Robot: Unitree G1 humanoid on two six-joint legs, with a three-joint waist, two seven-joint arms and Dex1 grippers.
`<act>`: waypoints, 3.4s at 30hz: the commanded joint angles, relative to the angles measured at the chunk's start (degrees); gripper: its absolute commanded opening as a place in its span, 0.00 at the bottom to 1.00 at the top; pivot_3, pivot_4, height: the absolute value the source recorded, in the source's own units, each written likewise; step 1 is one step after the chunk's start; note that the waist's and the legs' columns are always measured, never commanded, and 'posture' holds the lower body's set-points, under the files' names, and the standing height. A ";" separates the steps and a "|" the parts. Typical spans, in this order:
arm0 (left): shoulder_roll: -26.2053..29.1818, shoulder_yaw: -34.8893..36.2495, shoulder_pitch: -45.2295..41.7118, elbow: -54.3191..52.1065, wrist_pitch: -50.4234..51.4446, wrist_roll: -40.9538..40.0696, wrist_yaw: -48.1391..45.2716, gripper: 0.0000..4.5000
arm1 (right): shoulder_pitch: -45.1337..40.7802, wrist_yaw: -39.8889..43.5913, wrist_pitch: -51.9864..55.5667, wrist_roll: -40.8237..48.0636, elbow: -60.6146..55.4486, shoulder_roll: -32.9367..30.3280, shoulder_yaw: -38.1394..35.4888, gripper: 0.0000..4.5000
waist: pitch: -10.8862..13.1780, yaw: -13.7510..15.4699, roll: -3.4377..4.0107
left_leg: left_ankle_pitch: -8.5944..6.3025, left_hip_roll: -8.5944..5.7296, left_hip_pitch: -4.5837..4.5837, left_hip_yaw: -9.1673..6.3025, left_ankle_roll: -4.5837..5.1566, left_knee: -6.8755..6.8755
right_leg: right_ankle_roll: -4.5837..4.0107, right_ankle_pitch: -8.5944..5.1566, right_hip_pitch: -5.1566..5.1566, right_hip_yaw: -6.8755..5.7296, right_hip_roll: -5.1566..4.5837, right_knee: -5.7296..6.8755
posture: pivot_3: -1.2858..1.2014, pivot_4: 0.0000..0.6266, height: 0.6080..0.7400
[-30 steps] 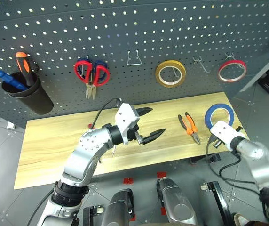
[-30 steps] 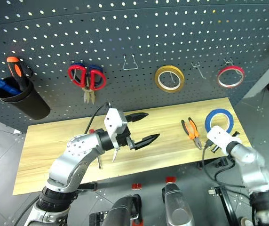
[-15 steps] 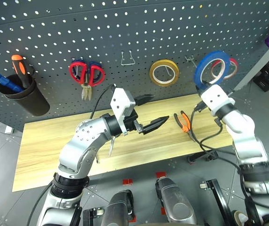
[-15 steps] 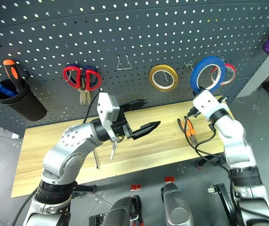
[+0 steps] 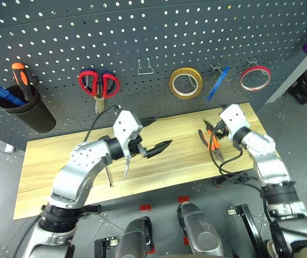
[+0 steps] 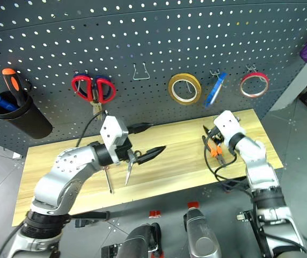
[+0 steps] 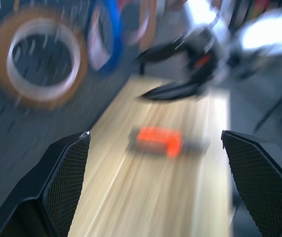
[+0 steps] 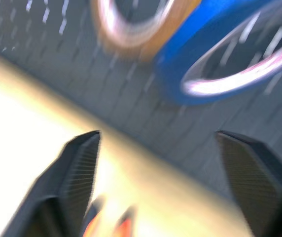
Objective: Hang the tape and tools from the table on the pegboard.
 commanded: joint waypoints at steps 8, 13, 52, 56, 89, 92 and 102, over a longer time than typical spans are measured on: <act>2.35 -0.53 0.69 6.04 -8.53 5.05 -5.25 1.00 | -9.31 -9.06 41.04 1.87 -0.94 8.22 -2.45 0.99 | -0.01 -0.28 0.01 | 0.00 -0.01 -0.28 0.20 0.00 0.00 | -0.13 0.09 -0.50 0.18 0.01 0.16 | 0.36 0.43 1.00; 1.37 -1.24 0.99 5.76 -8.64 5.73 -5.05 1.00 | -14.71 -12.11 38.30 0.85 12.42 8.92 -2.01 0.99 | -0.02 -0.73 0.01 | 0.01 -0.05 -0.71 0.18 -0.02 0.01 | -0.15 0.11 -0.79 0.24 0.03 0.15 | 0.37 0.42 1.00; -2.62 14.00 13.77 -6.11 -2.87 -4.02 4.47 1.00 | -11.84 -11.05 32.04 3.40 -0.18 13.59 1.33 0.61 | -0.13 -4.33 0.01 | 0.04 0.01 -0.99 0.23 0.04 0.02 | -0.11 0.14 -1.08 0.40 0.14 0.25 | 0.38 0.43 1.00; -3.61 18.99 20.69 -12.38 -0.23 -7.13 7.87 1.00 | -5.68 -13.21 34.94 3.60 -21.75 17.15 4.56 0.61 | -0.13 -4.30 0.01 | 0.03 0.02 -1.04 0.29 0.06 0.02 | -0.11 0.14 -1.22 0.47 0.14 0.26 | 0.38 0.44 1.00; -0.82 19.22 5.84 -19.81 18.67 -10.71 25.53 1.00 | -47.37 -26.63 -36.66 1.40 42.06 31.58 1.05 0.61 | -0.17 1.60 -0.15 | 0.27 0.02 -1.07 0.44 -0.34 -0.01 | -0.33 0.30 -1.58 0.43 0.15 0.33 | 0.45 0.48 1.00; -1.01 19.09 5.80 -19.17 18.16 -10.30 25.56 1.00 | -44.74 -26.92 -36.96 0.39 41.96 31.60 1.99 0.61 | -0.17 1.91 -0.15 | 0.38 0.05 -1.07 0.41 -0.41 -0.01 | -0.35 0.31 -1.58 0.38 0.15 0.40 | 0.45 0.48 1.00; -4.48 17.43 6.06 -15.47 19.56 -5.61 30.55 1.00 | -36.44 -23.46 -28.20 1.26 32.53 31.71 2.70 0.77 | -0.17 2.11 -0.16 | 0.43 0.05 -1.05 0.39 -0.43 -0.01 | -0.38 0.33 -1.64 0.39 0.15 0.66 | 0.44 0.47 1.00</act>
